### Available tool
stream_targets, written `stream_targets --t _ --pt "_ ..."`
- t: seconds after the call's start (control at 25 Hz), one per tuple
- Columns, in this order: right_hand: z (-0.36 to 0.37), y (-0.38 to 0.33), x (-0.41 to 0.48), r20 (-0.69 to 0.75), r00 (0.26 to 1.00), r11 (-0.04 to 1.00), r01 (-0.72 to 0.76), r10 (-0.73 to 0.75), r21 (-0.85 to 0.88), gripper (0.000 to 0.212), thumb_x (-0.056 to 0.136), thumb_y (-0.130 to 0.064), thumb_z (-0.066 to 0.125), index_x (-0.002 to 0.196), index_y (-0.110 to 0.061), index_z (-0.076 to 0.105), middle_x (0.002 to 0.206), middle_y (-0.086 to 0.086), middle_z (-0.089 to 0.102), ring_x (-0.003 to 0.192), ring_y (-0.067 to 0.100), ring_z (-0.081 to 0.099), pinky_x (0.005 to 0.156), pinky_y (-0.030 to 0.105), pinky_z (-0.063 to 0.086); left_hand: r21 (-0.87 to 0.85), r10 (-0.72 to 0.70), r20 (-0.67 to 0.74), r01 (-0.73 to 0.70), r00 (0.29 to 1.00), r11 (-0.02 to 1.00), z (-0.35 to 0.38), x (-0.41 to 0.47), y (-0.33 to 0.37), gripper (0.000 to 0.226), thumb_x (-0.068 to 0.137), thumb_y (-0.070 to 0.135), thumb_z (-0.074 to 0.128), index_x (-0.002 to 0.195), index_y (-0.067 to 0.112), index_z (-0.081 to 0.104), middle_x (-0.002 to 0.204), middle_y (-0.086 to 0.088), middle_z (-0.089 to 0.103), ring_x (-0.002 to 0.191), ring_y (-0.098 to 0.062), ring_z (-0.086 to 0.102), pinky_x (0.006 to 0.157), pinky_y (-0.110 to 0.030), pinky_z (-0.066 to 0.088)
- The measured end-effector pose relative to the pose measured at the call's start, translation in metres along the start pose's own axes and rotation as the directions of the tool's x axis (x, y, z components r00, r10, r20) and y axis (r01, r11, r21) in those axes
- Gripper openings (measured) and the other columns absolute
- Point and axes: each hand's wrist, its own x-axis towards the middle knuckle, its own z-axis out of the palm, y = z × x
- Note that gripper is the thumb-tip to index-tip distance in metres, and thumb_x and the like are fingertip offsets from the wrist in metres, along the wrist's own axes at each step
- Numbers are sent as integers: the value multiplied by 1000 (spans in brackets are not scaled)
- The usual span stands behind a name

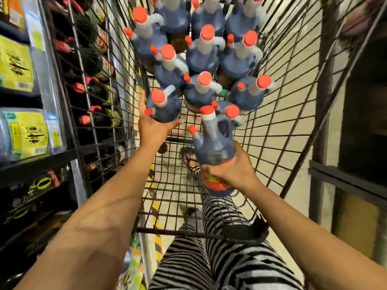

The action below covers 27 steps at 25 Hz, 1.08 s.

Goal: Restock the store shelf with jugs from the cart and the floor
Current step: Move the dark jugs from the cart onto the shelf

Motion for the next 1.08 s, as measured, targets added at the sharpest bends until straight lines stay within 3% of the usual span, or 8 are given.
stream_targets --t 0.08,0.2,0.4,0.52,0.64,0.76,0.92,1.08 --pt "4 4 3 -6 1000 1000 6 -6 -3 77 34 -48 80 102 -28 51 103 -2 68 93 14 67 86 36 55 -7 -59 62 59 996 998 -1 1 -10 93 50 48 90 125 7 54 119 -7 66 107 -15 63 90 -30 52" --pt "5 5 4 -3 1000 999 16 -16 48 70 35 -40 82 98 -28 53 100 -1 69 89 12 67 81 28 56 -44 -53 73 56 996 997 -2 4 -11 75 55 37 89 116 4 61 110 -8 69 96 -15 66 78 -20 51" --pt "2 3 2 4 999 998 51 -51 44 71 47 -22 91 108 -10 56 98 3 69 80 6 65 68 11 51 -96 39 -92 -48 995 994 -2 -8 4 85 40 42 91 112 16 54 104 7 64 96 -12 63 85 -25 51" --pt "-4 -3 -9 -7 995 994 98 -97 46 53 54 -16 90 98 -21 59 95 1 69 80 10 65 73 20 54 -113 18 -136 -34 991 993 -12 -37 18 91 45 34 93 122 7 52 115 -1 63 99 -12 60 91 -29 51" --pt "-11 -19 -34 -30 985 983 173 -172 66 43 59 -9 87 87 -24 58 85 -7 67 72 1 63 68 15 54 -215 12 -136 -41 991 976 -46 -80 38 91 44 43 90 120 7 57 114 0 66 100 -14 64 81 -24 53" --pt "-14 -36 -69 -43 964 961 264 -261 87 47 60 -6 86 98 -15 60 88 -2 68 70 -2 63 68 15 53 -353 86 -190 -150 978 924 -93 -145 68 77 47 32 92 113 8 62 111 0 68 96 -11 65 70 -13 51" --pt "-6 -50 -131 -63 922 919 386 -381 78 47 60 -15 85 102 -11 65 93 4 71 77 8 65 72 22 54 -512 220 -294 -347 930 786 -156 -250 94 55 38 32 83 88 24 62 76 27 69 73 10 63 65 -12 49" --pt "20 -60 -208 -31 851 848 525 -525 73 38 61 -13 86 88 -21 61 86 -5 64 62 -12 58 57 4 46 -540 299 -418 -499 858 678 -217 -360 82 56 42 25 82 94 17 63 77 23 71 73 5 64 66 -16 51"
